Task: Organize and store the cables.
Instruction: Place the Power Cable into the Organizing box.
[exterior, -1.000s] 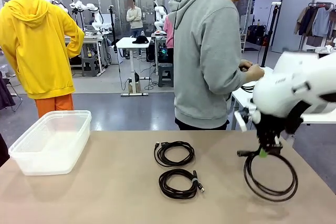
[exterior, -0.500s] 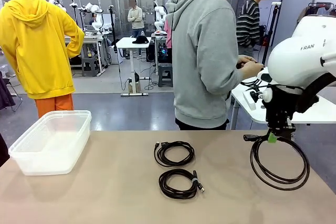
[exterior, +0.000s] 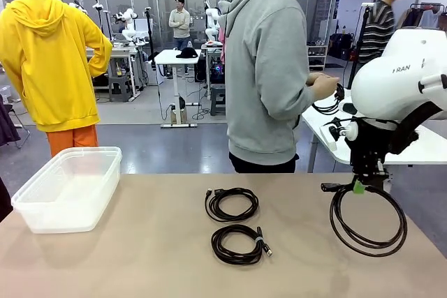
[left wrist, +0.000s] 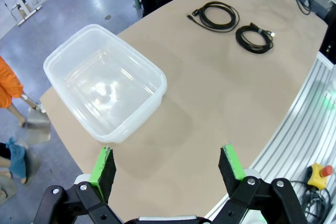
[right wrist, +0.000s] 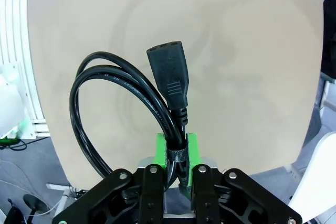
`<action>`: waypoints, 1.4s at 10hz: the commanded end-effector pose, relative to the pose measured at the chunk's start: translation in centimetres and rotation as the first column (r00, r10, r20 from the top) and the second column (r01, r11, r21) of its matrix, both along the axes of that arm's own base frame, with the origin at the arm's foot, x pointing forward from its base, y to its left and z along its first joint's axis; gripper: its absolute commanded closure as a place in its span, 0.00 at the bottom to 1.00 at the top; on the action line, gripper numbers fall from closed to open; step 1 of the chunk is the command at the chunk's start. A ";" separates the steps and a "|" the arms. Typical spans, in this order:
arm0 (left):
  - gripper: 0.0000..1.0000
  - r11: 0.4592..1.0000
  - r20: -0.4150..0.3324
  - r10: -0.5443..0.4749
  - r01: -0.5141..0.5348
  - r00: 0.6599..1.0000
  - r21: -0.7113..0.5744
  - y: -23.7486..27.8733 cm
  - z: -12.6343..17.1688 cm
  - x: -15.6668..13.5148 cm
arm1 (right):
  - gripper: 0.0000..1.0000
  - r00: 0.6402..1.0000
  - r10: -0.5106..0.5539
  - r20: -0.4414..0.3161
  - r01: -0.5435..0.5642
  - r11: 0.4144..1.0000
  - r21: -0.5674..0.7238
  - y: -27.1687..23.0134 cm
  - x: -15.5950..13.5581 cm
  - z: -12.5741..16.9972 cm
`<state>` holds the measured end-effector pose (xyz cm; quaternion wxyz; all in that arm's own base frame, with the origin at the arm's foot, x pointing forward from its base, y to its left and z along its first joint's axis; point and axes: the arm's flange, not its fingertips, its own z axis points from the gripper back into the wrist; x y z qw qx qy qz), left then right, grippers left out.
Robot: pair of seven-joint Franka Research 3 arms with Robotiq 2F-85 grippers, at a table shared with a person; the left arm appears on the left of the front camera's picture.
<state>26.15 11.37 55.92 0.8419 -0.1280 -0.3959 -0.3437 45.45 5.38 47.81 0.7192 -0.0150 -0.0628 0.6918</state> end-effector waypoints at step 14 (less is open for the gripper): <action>0.00 1.000 0.004 -0.016 0.016 1.000 0.003 0.1 0.0 0.1 | 0.82 0.965 0.184 -0.189 -0.166 0.980 0.110 45.2 2.0 -5.1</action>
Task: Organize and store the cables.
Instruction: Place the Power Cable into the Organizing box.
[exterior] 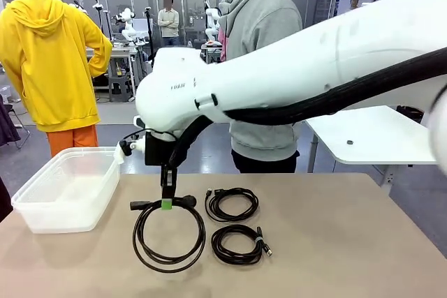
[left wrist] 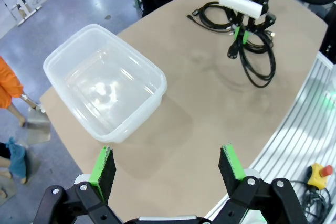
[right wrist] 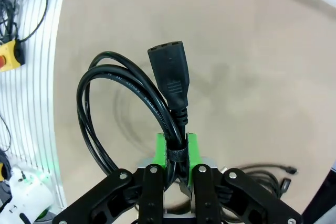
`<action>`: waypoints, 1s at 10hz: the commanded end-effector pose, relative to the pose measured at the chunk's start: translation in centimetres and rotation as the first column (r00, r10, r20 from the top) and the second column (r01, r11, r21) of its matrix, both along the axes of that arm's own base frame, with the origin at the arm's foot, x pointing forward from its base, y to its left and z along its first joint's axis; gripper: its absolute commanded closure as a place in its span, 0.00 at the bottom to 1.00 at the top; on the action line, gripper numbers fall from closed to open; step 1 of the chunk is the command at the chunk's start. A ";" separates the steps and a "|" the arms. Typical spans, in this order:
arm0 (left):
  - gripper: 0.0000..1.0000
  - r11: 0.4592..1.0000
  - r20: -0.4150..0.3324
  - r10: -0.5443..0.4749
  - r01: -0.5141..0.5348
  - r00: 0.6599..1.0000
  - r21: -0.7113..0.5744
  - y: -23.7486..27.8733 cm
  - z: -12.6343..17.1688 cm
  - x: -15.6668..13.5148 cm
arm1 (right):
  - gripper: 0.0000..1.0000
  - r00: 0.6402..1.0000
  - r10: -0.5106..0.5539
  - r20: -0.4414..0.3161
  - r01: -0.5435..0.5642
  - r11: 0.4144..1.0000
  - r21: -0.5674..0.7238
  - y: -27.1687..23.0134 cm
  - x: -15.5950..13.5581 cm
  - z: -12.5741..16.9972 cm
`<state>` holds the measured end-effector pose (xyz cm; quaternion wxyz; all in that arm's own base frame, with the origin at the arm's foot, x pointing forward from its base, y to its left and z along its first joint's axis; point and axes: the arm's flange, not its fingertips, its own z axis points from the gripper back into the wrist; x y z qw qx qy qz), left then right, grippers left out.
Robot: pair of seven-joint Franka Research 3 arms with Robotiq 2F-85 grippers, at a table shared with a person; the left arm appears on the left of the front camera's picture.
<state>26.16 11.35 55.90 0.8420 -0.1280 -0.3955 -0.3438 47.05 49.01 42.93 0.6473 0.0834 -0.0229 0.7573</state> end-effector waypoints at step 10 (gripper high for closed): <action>0.00 1.000 0.005 -0.015 0.015 1.000 0.003 0.1 0.0 0.1 | 0.13 0.984 -0.070 -0.163 0.061 0.996 -0.062 3.1 1.7 -5.9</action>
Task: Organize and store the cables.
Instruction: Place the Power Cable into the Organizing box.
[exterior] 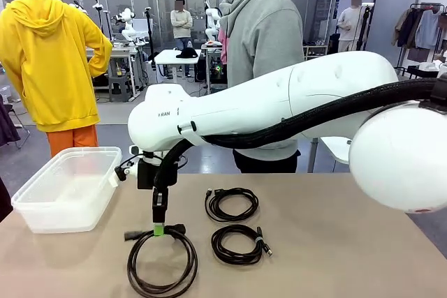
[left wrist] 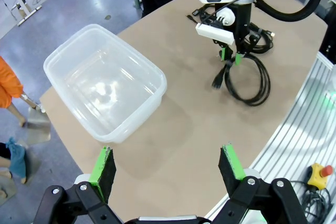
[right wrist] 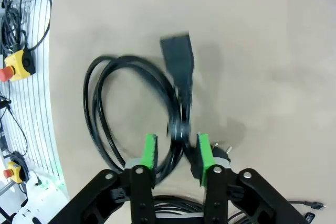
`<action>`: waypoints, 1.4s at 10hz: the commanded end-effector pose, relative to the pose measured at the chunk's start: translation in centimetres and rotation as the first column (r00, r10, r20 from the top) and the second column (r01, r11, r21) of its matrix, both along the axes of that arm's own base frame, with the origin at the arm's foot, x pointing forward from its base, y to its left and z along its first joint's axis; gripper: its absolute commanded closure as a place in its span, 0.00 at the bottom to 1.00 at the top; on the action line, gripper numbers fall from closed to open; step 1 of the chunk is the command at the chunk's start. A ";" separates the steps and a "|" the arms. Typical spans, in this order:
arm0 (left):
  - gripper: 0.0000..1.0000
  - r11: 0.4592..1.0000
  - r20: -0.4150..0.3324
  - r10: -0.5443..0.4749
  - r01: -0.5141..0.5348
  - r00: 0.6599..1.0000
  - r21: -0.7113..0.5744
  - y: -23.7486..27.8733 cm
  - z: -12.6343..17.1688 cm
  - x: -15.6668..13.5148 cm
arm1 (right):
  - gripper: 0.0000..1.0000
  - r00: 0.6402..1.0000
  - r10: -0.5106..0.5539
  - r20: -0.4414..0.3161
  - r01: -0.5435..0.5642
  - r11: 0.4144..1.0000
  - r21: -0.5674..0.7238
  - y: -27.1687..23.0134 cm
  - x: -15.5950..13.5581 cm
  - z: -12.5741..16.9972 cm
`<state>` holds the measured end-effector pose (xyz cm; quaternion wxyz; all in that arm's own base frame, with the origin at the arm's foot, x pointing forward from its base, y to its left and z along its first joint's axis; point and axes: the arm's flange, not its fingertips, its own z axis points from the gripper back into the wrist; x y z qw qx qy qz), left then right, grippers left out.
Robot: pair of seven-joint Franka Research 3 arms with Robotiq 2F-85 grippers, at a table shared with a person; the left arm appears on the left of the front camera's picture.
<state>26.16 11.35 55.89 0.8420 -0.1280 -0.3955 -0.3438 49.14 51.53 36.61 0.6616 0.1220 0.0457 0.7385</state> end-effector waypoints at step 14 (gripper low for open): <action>0.00 0.924 -0.058 -0.077 0.093 0.995 0.371 -15.7 3.1 -0.4 | 0.00 0.901 -0.412 0.137 0.269 0.777 0.569 -28.6 -6.4 16.9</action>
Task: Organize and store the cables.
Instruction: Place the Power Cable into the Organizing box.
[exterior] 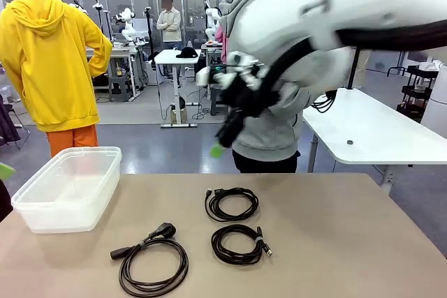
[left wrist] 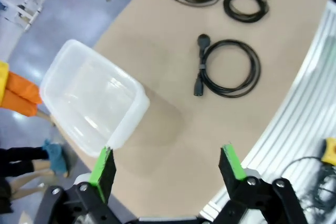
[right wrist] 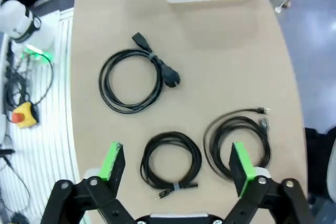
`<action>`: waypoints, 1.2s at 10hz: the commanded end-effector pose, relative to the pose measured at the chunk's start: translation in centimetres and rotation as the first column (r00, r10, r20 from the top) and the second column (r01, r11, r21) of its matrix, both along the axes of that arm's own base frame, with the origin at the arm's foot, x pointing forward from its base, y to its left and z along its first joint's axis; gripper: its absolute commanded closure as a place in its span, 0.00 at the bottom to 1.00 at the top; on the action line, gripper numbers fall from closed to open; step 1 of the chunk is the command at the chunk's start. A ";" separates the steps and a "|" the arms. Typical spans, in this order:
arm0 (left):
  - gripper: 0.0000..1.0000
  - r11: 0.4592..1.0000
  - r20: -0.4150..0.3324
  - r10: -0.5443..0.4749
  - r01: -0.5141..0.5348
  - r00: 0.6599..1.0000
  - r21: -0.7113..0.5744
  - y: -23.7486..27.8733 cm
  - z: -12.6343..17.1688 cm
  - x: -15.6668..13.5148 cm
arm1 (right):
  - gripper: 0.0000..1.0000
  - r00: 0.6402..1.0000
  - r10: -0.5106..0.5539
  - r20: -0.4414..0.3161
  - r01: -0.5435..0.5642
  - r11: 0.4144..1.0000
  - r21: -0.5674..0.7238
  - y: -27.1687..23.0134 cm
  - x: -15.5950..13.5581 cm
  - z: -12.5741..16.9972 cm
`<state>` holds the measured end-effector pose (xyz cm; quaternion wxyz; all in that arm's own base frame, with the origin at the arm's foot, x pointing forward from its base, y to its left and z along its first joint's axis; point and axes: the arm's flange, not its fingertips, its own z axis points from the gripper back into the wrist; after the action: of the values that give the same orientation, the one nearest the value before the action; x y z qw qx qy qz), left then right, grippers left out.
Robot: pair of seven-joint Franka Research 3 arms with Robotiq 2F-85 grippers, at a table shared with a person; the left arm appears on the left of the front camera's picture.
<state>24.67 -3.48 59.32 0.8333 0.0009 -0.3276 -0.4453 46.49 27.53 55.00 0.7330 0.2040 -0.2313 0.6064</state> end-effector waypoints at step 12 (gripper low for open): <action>0.00 0.959 -0.288 -0.068 0.142 0.955 0.244 -12.8 -12.0 11.8 | 0.00 0.951 -0.295 -0.094 0.297 0.955 0.008 -41.8 -18.1 -4.3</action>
<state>35.15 -16.04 48.16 0.8387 0.0326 -0.1422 -0.5246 28.55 -13.05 50.79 0.8348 0.2208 -0.2442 0.4412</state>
